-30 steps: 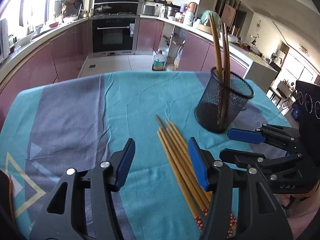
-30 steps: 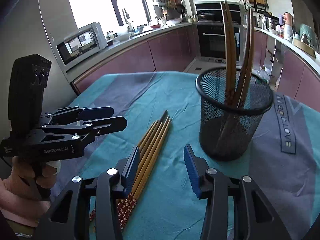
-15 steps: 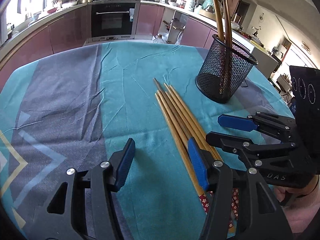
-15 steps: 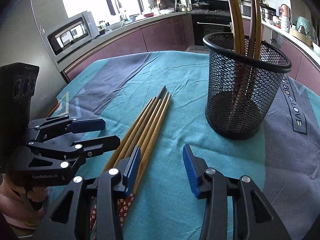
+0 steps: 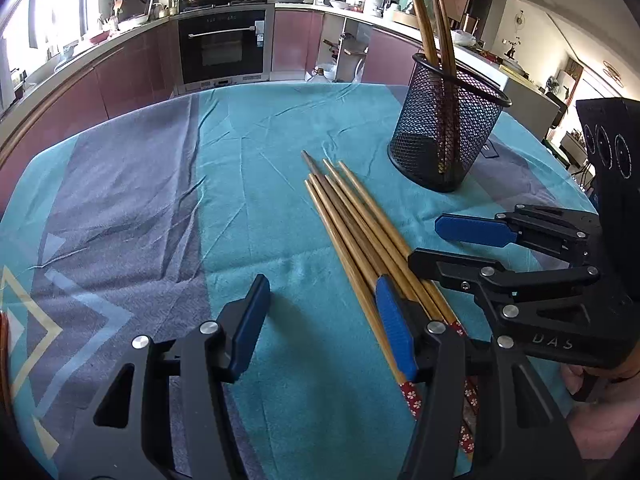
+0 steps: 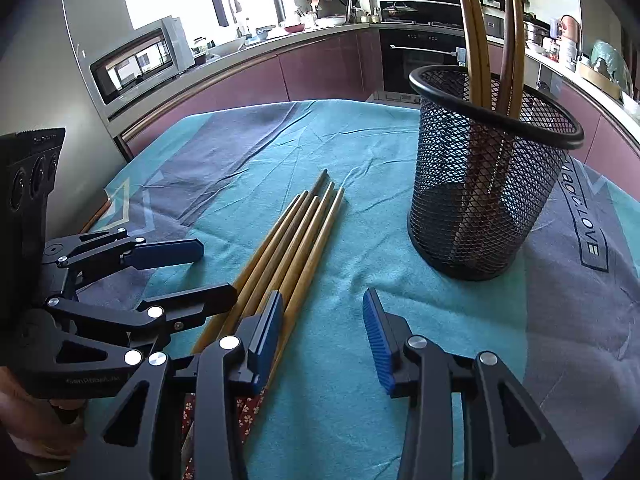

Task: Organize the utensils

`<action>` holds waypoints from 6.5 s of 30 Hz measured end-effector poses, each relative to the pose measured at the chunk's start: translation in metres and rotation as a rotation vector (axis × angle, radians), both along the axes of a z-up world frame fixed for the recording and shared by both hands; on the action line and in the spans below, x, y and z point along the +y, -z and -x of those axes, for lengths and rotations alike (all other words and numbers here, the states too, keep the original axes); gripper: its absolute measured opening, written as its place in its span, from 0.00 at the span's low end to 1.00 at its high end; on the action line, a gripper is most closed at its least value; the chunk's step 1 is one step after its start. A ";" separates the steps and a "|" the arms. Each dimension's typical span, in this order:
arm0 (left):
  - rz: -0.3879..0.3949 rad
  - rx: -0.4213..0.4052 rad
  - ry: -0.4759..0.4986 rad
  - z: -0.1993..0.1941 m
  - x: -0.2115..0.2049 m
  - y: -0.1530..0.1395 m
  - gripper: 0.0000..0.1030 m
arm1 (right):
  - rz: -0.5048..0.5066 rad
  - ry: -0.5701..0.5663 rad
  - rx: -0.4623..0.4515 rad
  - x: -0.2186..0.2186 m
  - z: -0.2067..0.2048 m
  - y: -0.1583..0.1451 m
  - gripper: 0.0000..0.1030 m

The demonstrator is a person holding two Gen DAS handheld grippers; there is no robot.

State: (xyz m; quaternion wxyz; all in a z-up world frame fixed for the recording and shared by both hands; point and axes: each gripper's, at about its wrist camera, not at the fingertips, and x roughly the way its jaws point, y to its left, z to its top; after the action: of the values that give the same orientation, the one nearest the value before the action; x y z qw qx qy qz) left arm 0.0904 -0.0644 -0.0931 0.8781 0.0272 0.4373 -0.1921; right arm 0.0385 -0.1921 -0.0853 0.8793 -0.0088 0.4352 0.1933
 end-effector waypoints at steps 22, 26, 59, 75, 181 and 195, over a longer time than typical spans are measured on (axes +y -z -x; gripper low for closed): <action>-0.058 -0.015 0.013 0.003 0.000 0.002 0.48 | 0.044 0.000 -0.006 0.005 -0.001 0.002 0.33; -0.059 -0.017 -0.007 0.000 0.003 0.002 0.39 | 0.046 0.001 -0.007 0.004 -0.002 0.002 0.32; 0.013 0.007 -0.082 -0.021 0.008 0.004 0.11 | 0.011 0.046 -0.005 -0.004 -0.019 -0.002 0.05; 0.128 0.010 -0.065 -0.009 0.024 -0.017 0.07 | -0.109 0.018 -0.066 -0.024 0.005 -0.037 0.05; -0.099 0.018 0.070 -0.031 -0.020 -0.005 0.07 | -0.256 0.080 -0.243 -0.099 0.009 -0.103 0.05; 0.168 -0.049 0.112 -0.016 0.010 -0.078 0.07 | -0.244 0.083 -0.313 -0.103 0.018 -0.127 0.05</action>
State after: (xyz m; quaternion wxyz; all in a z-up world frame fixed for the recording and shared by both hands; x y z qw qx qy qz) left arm 0.1062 -0.0540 -0.0152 0.8756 -0.0177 0.3959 -0.2761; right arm 0.0207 -0.2950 0.0416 0.9380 0.0861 0.2665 0.2044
